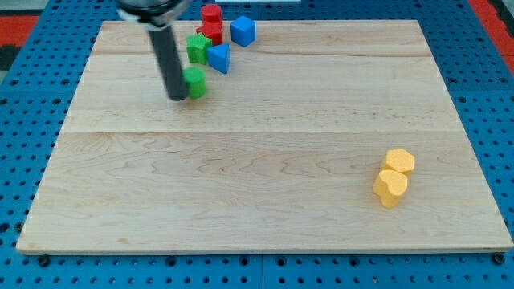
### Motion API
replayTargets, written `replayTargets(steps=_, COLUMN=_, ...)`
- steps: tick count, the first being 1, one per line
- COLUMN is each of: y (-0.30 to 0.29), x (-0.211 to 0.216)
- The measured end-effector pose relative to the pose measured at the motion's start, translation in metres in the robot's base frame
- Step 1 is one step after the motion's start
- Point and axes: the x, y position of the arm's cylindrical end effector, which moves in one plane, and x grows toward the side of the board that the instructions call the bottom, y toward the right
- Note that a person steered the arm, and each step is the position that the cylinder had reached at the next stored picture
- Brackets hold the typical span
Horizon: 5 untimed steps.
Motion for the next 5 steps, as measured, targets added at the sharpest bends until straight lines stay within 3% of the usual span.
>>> replayTargets(steps=2, y=0.015, x=-0.020)
replayTargets(steps=3, y=0.036, x=-0.053)
replayTargets(steps=4, y=0.039, x=-0.013)
replayTargets(steps=5, y=0.045, x=-0.001)
